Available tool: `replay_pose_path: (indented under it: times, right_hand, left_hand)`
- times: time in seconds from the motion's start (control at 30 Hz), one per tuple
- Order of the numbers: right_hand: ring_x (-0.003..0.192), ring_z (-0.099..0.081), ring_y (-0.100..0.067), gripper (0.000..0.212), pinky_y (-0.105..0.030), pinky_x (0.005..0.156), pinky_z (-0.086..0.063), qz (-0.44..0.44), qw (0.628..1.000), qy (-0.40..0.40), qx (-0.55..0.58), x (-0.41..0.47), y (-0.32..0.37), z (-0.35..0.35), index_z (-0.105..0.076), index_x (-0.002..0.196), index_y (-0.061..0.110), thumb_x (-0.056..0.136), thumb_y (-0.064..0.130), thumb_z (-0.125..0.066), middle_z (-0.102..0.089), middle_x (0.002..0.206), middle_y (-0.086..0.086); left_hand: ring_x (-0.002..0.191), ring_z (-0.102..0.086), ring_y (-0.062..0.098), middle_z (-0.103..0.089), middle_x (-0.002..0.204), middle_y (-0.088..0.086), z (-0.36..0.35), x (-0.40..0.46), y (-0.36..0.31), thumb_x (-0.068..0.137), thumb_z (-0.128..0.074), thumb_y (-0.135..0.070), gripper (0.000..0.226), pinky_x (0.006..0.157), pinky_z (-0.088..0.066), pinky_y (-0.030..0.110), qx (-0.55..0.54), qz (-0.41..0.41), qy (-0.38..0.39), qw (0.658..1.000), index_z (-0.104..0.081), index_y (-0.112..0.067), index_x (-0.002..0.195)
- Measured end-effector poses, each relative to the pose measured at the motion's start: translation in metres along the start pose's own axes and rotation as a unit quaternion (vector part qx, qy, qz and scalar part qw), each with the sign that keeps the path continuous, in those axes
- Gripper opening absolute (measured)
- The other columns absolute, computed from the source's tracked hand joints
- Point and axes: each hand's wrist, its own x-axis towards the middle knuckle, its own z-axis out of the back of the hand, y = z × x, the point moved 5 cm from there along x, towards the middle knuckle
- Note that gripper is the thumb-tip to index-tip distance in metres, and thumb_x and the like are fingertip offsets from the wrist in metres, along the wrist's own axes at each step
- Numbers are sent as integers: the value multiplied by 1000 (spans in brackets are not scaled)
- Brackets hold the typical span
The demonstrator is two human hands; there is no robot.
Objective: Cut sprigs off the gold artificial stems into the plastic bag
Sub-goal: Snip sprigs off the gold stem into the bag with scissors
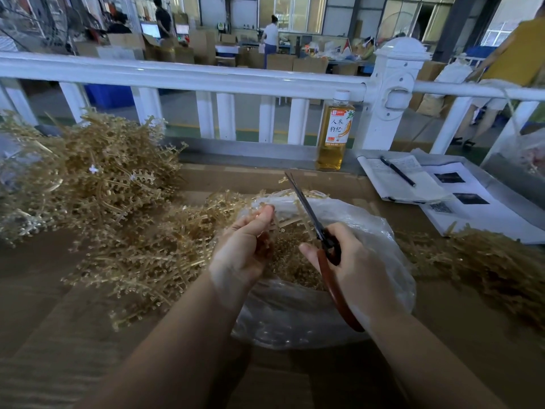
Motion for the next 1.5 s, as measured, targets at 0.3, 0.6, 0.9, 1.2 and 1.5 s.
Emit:
replay_pose_path:
  times: [0.3,0.6,0.9,1.2,1.5]
  right_hand:
    - [67,-51,-1,39,-15,57,-34,52,998,5,-34,-2,9,2,-48,93,29,82,66,-45,-51,69,12]
    - [75,-52,-7,34,-25,61,-38,-6,999,50,-15,-3,-3,-1,-42,87,32,83,65,-48,-53,76,9]
    - [62,-49,-4,38,-16,55,-34,57,998,2,3,3,17,8,-48,92,25,84,61,-50,-47,64,10]
    - [83,-57,-13,37,-32,75,-50,22,993,95,-64,2,8,-5,-43,101,28,87,62,-48,-58,85,7]
    - [84,-58,-13,44,-35,76,-51,37,989,105,-93,0,5,-7,-44,106,27,86,65,-44,-60,90,5]
  left_hand:
    - [57,-65,10,-68,65,2,-4,2,1,81,-65,-4,16,67,-53,25,-4,-34,-15,999,-64,-12,67]
    - [46,-62,6,-66,57,-2,-7,-3,0,87,-61,-3,16,43,-47,16,-25,-58,-41,997,-60,-11,73]
    - [78,-68,17,-72,77,3,-9,0,-1,85,-66,-7,6,73,-56,31,-1,-102,-81,991,-68,-12,82]
    - [47,-61,5,-66,60,-4,-10,-1,1,91,-57,-8,9,44,-47,14,-40,-42,-26,998,-61,-13,84]
    - [40,-55,5,-60,50,-6,-9,3,8,96,-48,-13,19,43,-43,13,-42,12,-17,999,-60,-19,83]
